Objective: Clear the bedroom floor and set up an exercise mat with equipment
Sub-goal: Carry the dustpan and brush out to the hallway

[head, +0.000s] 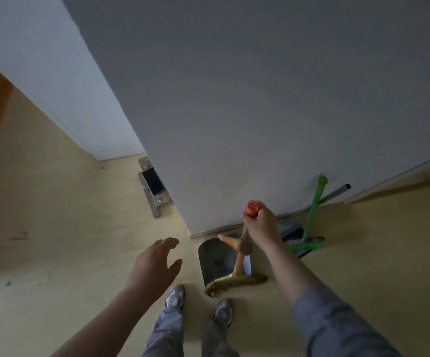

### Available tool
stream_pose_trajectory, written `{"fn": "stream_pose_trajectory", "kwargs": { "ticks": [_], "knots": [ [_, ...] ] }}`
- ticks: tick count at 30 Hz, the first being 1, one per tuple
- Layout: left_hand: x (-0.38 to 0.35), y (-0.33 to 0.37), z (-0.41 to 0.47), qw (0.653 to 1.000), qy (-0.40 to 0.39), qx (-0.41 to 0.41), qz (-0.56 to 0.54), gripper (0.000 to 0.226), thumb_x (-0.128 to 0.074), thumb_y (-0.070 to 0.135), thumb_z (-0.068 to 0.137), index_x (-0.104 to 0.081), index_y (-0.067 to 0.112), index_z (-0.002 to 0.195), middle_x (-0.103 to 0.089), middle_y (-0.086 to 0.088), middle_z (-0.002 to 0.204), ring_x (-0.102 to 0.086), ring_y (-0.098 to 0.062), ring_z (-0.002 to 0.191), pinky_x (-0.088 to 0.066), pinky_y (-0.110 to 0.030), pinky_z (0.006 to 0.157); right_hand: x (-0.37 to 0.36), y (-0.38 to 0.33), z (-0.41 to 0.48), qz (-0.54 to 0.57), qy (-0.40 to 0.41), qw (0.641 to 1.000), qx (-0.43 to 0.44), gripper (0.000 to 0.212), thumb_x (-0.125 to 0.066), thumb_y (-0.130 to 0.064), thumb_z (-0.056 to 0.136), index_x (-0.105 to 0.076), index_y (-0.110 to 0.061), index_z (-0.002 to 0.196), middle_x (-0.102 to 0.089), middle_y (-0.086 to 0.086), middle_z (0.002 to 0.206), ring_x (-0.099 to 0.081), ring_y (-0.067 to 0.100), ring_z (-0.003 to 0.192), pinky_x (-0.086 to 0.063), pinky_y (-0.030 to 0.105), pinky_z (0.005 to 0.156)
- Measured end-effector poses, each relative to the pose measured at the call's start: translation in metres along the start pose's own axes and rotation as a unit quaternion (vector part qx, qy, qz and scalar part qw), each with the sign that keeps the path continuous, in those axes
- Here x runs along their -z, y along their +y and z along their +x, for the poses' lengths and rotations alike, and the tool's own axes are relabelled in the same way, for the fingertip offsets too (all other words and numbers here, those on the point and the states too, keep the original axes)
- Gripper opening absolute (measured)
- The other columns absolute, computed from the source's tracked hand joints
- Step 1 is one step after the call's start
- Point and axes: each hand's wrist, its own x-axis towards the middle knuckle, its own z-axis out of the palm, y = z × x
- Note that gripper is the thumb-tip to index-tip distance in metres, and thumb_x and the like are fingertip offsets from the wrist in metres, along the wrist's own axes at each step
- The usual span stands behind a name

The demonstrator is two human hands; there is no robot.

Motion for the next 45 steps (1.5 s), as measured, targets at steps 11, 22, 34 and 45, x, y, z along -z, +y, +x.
{"fn": "stream_pose_trajectory", "kwargs": {
  "ticks": [11,22,34,45],
  "knots": [
    [0.011,-0.001,0.006,0.998,0.034,0.011,-0.043,0.037,-0.07,0.021,0.082,-0.061,0.017,0.117,-0.065,0.001,0.11,-0.062,-0.014,0.093,-0.055,-0.031,0.081,-0.011,-0.022,0.028,0.024,0.025,0.999,-0.028,0.025,-0.06,-0.02,0.093,-0.053,-0.007,0.112,-0.06,0.006,0.095,-0.061,0.023,0.089,-0.048,0.034,0.077],
    [0.019,0.009,0.01,0.997,0.038,-0.009,-0.068,0.036,-0.069,0.023,0.083,-0.06,0.019,0.118,-0.065,0.003,0.113,-0.062,-0.013,0.097,-0.055,-0.03,0.083,0.005,-0.025,0.001,0.07,0.042,0.997,-0.013,0.047,-0.061,-0.028,0.093,-0.045,-0.008,0.133,-0.057,0.013,0.133,-0.058,0.024,0.118,-0.049,0.032,0.095],
    [0.055,0.028,-0.012,0.986,0.082,-0.041,-0.139,0.036,-0.071,0.021,0.083,-0.061,0.02,0.117,-0.065,0.007,0.11,-0.062,-0.009,0.094,-0.056,-0.028,0.084,0.022,-0.057,-0.12,0.19,0.018,0.98,0.059,0.025,-0.062,-0.029,0.091,-0.055,-0.025,0.115,-0.063,-0.011,0.113,-0.06,-0.003,0.098,-0.049,0.008,0.062],
    [0.053,0.041,-0.097,0.946,0.211,0.04,-0.241,0.035,-0.073,0.018,0.081,-0.062,0.022,0.114,-0.067,0.012,0.102,-0.064,-0.004,0.092,-0.056,-0.022,0.081,0.024,-0.088,-0.151,0.099,-0.107,0.968,0.204,0.028,-0.061,-0.033,0.092,-0.054,-0.023,0.117,-0.061,-0.012,0.109,-0.059,0.0,0.101,-0.05,0.009,0.072]
  ]
}}
